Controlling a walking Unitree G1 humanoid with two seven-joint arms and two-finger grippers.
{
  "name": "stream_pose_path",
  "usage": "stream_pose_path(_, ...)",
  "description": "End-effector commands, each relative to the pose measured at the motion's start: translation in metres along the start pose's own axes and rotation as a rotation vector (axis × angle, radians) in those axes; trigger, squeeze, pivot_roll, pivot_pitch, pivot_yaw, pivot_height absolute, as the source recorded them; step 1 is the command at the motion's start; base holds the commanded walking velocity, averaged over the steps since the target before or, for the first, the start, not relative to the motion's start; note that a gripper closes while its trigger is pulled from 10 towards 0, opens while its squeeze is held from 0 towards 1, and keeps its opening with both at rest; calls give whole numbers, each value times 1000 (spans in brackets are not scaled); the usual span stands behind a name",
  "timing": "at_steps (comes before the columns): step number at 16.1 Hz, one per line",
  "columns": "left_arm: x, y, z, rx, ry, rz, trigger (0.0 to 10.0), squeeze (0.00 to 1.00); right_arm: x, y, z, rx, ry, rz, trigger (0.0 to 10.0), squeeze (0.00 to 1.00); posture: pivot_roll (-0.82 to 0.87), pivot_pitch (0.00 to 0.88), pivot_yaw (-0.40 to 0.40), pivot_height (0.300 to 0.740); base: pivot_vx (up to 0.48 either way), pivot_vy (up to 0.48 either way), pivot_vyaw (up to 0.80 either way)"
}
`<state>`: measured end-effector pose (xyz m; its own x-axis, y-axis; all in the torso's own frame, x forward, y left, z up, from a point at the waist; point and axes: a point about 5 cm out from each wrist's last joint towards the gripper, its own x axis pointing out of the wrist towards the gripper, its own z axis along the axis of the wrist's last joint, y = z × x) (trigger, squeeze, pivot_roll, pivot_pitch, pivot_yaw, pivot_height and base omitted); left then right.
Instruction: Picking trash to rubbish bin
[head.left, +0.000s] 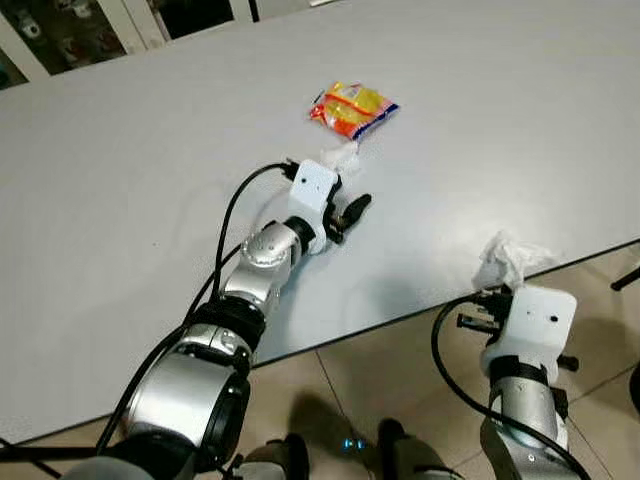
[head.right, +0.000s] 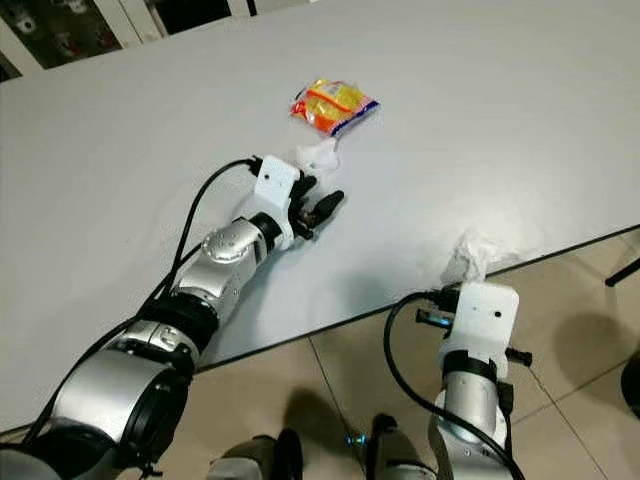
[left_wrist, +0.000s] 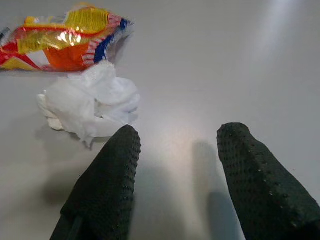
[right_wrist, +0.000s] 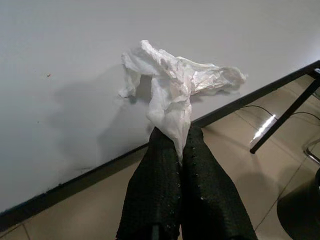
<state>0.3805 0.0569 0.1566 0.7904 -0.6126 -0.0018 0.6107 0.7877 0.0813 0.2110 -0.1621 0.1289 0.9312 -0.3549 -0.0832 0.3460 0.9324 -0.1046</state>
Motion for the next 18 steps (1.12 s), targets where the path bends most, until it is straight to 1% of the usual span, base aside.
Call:
stream_pose_path(1, 0, 3, 1, -12, -6, 3, 10000, 0, -7, 5, 0, 48, 29, -10, 10000, 0, -12, 246, 121, 740, 289, 0, 0)
stream_pose_path(5, -2, 10, 1, 1, 0, 52, 10000, 0, -9, 7, 0, 47, 29, -1, 10000, 0, -12, 250, 114, 740, 295, 0, 0)
stream_pose_path(7, -3, 12, 2, 2, -19, 77, 10000, 0, -9, 7, 1, 47, 29, 4, 10000, 0, -12, 251, 113, 740, 0, 0, 0)
stream_pose_path(10, -4, 14, 2, 0, -19, 93, 10000, 0, -9, 8, 0, 45, 29, 9, 10000, 0, -11, 252, 112, 740, 0, 0, 0)
stream_pose_path(18, -4, 18, 6, -11, -35, 98, 10000, 0, -12, 8, 0, 46, 37, 10, 10000, 0, -20, 275, 119, 740, 0, 0, 0)
